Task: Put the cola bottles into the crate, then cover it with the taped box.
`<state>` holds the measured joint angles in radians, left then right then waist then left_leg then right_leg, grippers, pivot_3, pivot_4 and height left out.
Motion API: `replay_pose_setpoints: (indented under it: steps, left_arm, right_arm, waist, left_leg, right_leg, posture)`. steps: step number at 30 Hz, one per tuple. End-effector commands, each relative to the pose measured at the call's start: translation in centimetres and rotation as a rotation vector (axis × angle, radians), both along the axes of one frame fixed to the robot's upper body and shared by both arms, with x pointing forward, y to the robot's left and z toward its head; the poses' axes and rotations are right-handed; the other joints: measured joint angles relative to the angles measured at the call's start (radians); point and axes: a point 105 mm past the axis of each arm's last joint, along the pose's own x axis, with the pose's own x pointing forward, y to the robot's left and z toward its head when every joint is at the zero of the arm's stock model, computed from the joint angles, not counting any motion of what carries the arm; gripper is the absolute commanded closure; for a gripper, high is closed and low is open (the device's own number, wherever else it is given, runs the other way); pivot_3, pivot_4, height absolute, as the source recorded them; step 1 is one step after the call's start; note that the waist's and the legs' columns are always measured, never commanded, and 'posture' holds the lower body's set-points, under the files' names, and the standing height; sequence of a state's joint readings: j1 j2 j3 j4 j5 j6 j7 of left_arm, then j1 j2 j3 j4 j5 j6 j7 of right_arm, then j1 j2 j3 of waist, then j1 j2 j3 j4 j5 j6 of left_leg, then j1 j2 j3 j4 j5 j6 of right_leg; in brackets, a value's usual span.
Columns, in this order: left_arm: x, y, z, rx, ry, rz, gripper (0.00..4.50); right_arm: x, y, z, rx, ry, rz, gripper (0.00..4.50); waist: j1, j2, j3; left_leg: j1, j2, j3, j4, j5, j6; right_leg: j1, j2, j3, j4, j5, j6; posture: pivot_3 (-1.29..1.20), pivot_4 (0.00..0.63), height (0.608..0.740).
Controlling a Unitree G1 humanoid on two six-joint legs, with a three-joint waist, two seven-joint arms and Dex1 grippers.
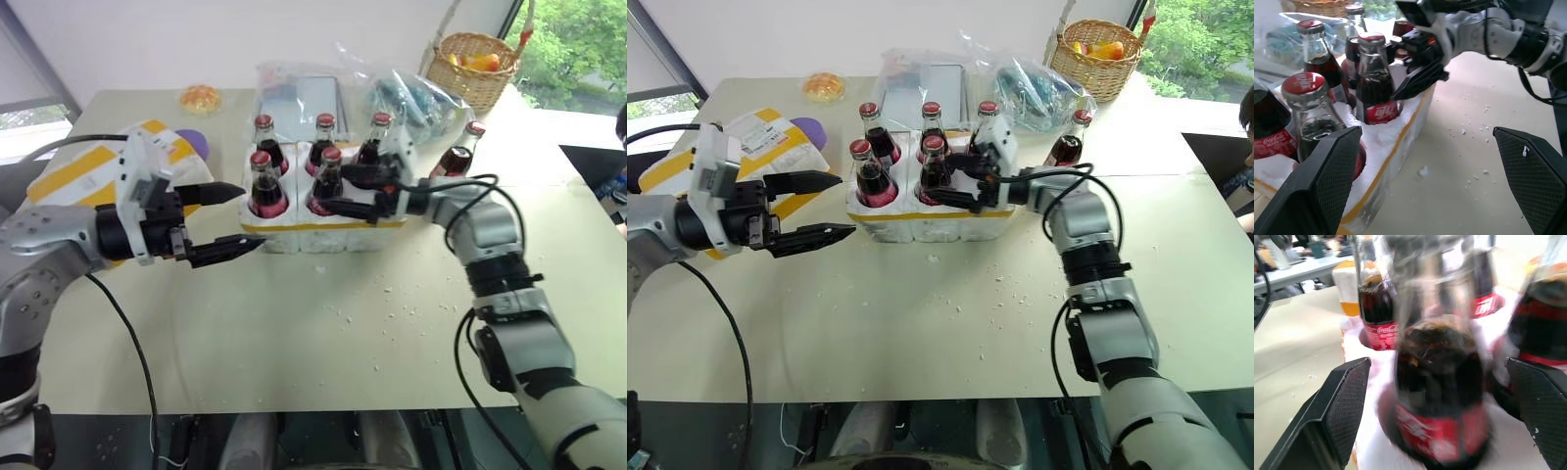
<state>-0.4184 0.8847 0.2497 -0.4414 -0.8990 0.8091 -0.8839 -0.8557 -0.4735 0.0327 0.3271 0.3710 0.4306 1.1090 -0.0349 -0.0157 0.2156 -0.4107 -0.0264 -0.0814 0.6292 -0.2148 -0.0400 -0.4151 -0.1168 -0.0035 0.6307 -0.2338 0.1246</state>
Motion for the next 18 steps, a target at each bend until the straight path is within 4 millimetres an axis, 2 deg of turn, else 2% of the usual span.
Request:
replay_pose_setpoints:
  steps: [1,5,8,13,18]
  left_arm:
    - [-1.2,-1.7,1.0,-0.029,-0.031,-0.063,0.00]
    - [-1.5,-2.8,1.0,-0.045,-0.016,-0.106,0.00]
    - [-0.5,-3.3,0.8,-0.063,0.001,-0.098,0.00]
    - [1.2,-4.5,0.2,-0.061,-0.004,-0.076,0.00]
    - [1.1,-5.5,0.9,-0.064,-0.021,-0.134,0.00]
  right_arm:
    - [-3.0,-3.0,3.9,0.033,-0.088,-0.002,0.02]
    - [-6.2,-6.1,3.7,-0.006,-0.048,-0.058,0.02]
    - [-7.4,-8.8,2.6,-0.017,-0.002,-0.187,0.02]
    - [-6.1,-12.7,0.9,0.051,0.044,-0.502,0.02]
    - [-4.5,-14.4,-0.8,0.034,0.016,-0.708,0.02]
  waist:
    - [0.003,0.000,0.000]
    - [0.020,0.000,0.000]
    - [0.021,-0.001,0.000]
    - [0.019,-0.001,-0.001]
    - [0.020,-0.001,-0.001]
  left_leg:
    - [0.000,0.000,0.000,0.000,0.000,0.000]
    - [0.000,0.000,0.000,0.000,0.000,0.000]
    - [0.001,0.001,0.001,0.001,0.000,0.000]
    - [0.003,0.001,0.003,0.003,0.000,0.000]
    - [0.002,0.001,0.002,0.002,0.000,0.000]
  right_leg:
    - [0.000,0.000,0.000,0.000,0.000,0.000]
    - [0.000,0.000,0.000,0.000,0.000,0.000]
    - [0.002,0.000,0.000,0.000,0.000,0.000]
    - [0.005,0.000,0.001,-0.002,-0.001,-0.006]
    - [0.004,0.000,0.001,-0.002,-0.001,-0.006]
  posture:
    - [0.00,0.150,0.737]
    - [0.00,0.150,0.737]
    - [0.00,0.150,0.737]
    - [0.00,0.150,0.737]
    - [0.00,0.150,0.737]
